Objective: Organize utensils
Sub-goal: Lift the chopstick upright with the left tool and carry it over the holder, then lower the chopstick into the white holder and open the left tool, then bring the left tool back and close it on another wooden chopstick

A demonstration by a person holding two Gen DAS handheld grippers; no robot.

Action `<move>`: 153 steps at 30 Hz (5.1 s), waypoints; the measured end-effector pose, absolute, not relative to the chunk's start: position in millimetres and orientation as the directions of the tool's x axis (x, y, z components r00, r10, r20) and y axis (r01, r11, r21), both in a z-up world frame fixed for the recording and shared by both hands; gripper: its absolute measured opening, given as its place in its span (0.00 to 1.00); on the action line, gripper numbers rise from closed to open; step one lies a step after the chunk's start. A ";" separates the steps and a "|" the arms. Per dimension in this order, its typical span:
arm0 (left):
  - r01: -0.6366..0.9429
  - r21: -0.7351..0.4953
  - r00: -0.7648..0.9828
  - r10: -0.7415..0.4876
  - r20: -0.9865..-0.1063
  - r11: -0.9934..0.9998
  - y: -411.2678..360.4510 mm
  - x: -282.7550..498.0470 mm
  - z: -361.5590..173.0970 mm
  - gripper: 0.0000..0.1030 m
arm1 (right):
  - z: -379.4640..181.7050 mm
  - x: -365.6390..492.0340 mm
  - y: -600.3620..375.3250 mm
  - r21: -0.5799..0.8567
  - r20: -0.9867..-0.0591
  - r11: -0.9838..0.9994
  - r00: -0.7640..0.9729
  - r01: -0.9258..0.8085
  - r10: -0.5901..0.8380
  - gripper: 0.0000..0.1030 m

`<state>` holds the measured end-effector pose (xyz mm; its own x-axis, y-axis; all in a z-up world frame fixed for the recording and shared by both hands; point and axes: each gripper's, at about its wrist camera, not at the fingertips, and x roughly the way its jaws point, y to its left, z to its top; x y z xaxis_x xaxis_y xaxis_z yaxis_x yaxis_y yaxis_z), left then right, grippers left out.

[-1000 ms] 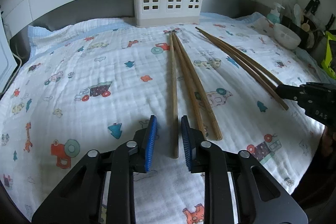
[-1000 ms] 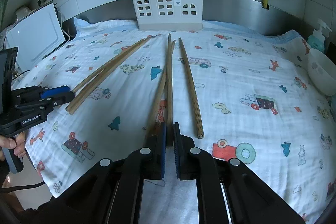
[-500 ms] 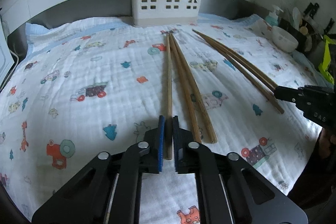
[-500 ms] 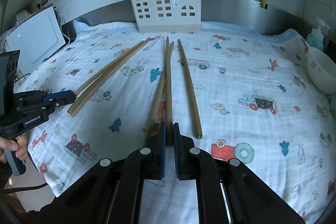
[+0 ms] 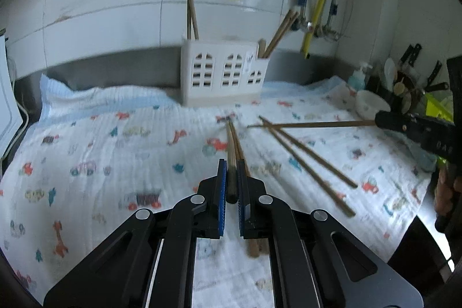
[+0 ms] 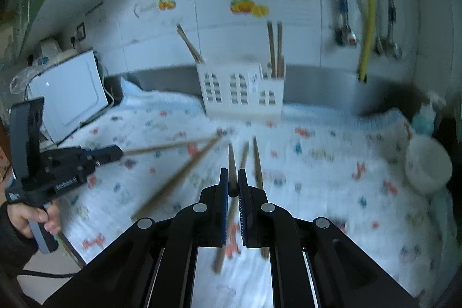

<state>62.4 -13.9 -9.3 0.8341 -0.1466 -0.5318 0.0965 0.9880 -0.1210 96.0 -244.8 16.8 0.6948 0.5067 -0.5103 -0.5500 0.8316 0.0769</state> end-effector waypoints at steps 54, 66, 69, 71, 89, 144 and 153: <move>0.227 -0.044 0.954 -0.231 -0.192 0.973 -6.2 202.9 197.0 0.05 | 141.2 300.9 -175.1 -0.085 -0.458 0.859 0.785 -0.505 0.417 0.06; 0.164 -0.036 0.982 -0.166 -0.086 0.986 1.0 248.6 223.6 0.05 | 143.6 275.0 -198.0 -0.096 -0.395 0.856 0.808 -0.509 0.436 0.14; 0.153 -0.033 0.985 -0.155 -0.071 0.988 1.2 259.9 224.8 0.05 | 142.5 264.1 -203.0 -0.099 -0.384 0.848 0.806 -0.521 0.450 0.14; 0.145 -0.037 0.986 -0.148 -0.073 0.989 1.5 270.2 222.6 0.05 | 139.0 256.7 -205.4 -0.101 -0.382 0.840 0.801 -0.532 0.461 0.14; 0.126 -0.037 0.965 -0.131 -0.229 0.991 15.3 282.6 165.1 0.08 | 77.8 197.8 -223.1 -0.021 -0.449 0.828 0.745 -0.560 0.493 0.15; 0.106 -0.108 0.658 -0.151 -0.738 0.989 -26.0 73.6 -85.4 0.35 | -81.8 114.6 -268.6 0.116 -0.707 0.890 0.593 -0.442 0.386 0.17; 0.025 -0.011 0.666 -0.025 -0.746 1.000 -29.4 87.2 -87.4 0.22 | -87.6 114.6 -264.2 0.109 -0.715 0.889 0.586 -0.444 0.381 0.17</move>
<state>87.2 -29.4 -87.4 0.6660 -0.0251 -0.7456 0.0249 0.9996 -0.0114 114.6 -264.2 -87.6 0.5859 0.3806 -0.7154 -0.4440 0.8893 0.1094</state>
